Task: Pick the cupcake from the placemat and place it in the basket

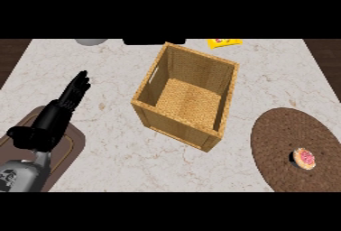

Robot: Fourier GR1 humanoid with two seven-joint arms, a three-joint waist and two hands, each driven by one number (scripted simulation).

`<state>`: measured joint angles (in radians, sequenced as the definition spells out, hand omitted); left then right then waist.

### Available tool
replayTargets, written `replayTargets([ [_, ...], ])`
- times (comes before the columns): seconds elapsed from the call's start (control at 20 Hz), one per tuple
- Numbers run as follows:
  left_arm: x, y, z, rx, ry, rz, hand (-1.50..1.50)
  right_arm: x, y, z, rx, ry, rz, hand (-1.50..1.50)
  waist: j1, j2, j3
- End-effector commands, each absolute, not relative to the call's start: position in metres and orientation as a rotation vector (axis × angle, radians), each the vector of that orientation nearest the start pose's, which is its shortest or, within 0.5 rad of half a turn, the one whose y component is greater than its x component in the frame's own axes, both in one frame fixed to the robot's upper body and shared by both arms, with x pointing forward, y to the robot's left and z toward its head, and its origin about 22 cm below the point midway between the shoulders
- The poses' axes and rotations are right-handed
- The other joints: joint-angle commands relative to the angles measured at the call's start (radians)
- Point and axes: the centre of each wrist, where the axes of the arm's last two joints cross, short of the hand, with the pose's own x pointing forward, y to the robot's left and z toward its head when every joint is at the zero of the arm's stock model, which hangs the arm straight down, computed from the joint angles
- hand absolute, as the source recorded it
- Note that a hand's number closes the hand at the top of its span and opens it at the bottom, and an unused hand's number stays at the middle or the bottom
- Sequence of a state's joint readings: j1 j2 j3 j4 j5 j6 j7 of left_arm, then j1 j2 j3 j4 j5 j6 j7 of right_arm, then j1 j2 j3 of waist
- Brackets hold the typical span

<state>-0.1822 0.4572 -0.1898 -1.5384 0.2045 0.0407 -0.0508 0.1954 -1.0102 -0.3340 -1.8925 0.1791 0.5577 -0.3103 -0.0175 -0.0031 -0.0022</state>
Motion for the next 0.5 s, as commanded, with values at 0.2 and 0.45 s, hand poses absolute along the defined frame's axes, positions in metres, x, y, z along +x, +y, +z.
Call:
replayTargets([
  [0.2, 0.27, 0.271, 0.047, 0.06, -1.685, -0.357, 0.0, 0.182, -0.44, 0.272, -0.44, -1.32, 1.46, -1.5, 0.001, -0.001, 0.002],
  [0.45, 0.273, 0.262, 0.067, 0.055, -1.696, -0.369, 0.0, 0.172, -0.454, 0.235, -0.464, -1.322, 1.419, -1.5, 0.01, 0.0, 0.003],
])
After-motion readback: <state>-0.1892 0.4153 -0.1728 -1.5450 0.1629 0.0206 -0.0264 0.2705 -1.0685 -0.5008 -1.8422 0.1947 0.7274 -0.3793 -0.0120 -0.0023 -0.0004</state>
